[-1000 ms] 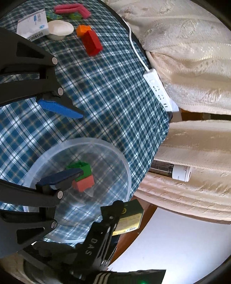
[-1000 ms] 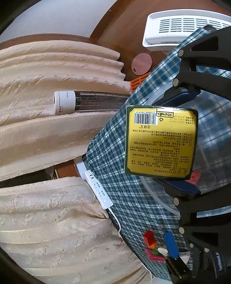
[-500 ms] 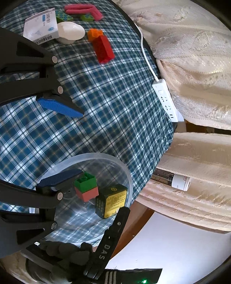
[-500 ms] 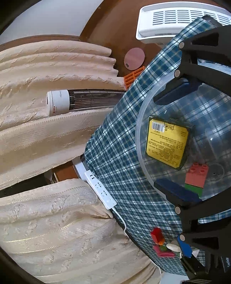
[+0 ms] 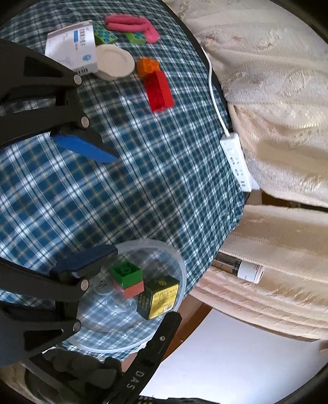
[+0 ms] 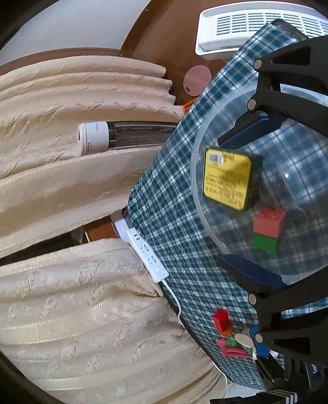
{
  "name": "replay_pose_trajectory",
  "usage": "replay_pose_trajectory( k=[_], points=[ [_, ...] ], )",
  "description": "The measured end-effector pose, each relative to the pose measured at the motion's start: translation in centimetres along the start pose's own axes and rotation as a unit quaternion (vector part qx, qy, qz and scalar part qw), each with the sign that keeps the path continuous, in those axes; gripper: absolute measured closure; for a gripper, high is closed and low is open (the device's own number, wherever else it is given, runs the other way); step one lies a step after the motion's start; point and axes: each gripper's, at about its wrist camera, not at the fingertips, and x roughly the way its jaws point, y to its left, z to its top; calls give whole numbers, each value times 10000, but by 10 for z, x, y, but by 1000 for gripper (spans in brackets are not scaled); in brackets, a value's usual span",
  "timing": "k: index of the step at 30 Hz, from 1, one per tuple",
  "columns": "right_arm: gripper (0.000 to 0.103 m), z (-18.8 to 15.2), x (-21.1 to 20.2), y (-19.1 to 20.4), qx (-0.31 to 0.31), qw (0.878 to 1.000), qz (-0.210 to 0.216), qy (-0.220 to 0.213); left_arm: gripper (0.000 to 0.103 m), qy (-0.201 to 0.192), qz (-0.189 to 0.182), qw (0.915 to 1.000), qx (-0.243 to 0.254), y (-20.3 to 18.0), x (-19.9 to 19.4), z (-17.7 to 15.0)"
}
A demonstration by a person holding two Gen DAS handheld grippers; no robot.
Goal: Organize objects
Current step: 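Withdraw both tools from the bowl back toward the remaining items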
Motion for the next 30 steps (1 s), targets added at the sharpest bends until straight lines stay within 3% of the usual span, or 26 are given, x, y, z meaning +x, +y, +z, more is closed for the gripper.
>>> replay_pose_trajectory(
  k=[18,30],
  points=[
    [14,-25,5,67,-260,9983,461,256,31,-108,514,9968,-605,78,-29,-31],
    [14,-43,16,111,-544,9946,681,560,31,-123,921,9880,-1235,149,-46,-54]
  ],
)
